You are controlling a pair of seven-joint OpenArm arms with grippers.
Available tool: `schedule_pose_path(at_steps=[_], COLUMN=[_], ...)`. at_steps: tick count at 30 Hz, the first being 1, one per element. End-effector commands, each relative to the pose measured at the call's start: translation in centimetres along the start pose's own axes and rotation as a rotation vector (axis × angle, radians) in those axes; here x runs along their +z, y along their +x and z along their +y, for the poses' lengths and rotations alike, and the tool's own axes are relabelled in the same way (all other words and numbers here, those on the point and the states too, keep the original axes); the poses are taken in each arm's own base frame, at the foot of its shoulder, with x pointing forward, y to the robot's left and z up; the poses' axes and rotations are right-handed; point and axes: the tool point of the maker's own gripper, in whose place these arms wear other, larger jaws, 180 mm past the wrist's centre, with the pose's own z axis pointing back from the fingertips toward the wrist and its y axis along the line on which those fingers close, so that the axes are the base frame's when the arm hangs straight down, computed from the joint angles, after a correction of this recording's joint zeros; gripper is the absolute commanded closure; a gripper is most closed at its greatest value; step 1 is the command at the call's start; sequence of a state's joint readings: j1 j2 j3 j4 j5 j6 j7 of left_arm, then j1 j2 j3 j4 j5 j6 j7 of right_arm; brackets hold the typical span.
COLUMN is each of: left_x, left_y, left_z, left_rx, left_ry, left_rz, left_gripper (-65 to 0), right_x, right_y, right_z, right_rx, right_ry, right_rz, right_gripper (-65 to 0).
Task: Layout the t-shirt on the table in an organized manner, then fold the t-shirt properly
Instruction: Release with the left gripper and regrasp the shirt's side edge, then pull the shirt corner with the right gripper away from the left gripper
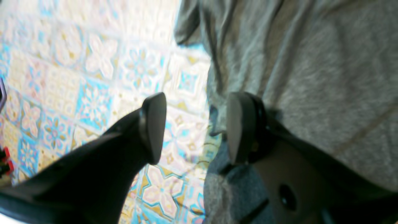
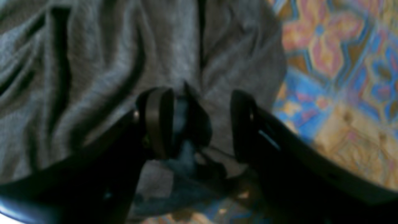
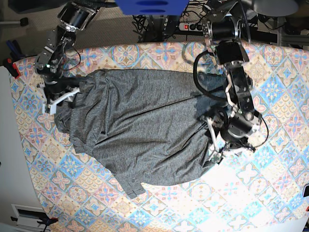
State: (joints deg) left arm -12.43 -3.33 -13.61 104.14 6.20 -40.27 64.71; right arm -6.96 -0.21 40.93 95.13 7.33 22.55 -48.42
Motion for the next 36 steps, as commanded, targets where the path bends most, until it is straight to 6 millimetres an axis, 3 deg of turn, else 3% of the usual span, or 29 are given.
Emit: schedule_pose_path(at_steps=[1,8,19,21,25,32,36], left_x=[0.7,0.7,0.7,0.7,0.8,0.8,0.8], left_y=[0.9,0.9,0.9,0.9,1.0,1.0,1.0], left_z=[0.8,0.8,0.8,0.8,0.8,0.8,0.8], left_rx=[-0.001,-0.001,0.0,0.0,-0.001,-0.001,-0.001], left_ry=[0.029,0.031,0.03,0.03,0.031,0.031,0.031], left_rz=[-0.031,-0.032,-0.032,-0.032,-0.034,-0.035,-0.034], left_gripper=[-29.5,-29.5,-29.5,-29.5,-29.5,-29.5,-29.5], right_x=[0.5,-0.5,-2.3,-2.4,-2.5,-2.4,-2.5], right_y=[2.6,0.8,-4.1,-4.8,-4.3,-4.3,-4.7], right_z=[-1.4,-2.1,-1.8,-1.7,-2.7,-3.3,-6.2], right_rx=[-0.002,-0.052,-0.117,-0.123,-0.107,-0.111,-0.123], right_ry=[-0.03,-0.031,-0.005,-0.001,-0.013,-0.024,-0.067], right_rz=[-0.098,-0.095,0.028,0.046,0.046,0.046,0.07], right_gripper=[-28.1,-28.1,-27.4,-21.5,0.0,0.0,0.0])
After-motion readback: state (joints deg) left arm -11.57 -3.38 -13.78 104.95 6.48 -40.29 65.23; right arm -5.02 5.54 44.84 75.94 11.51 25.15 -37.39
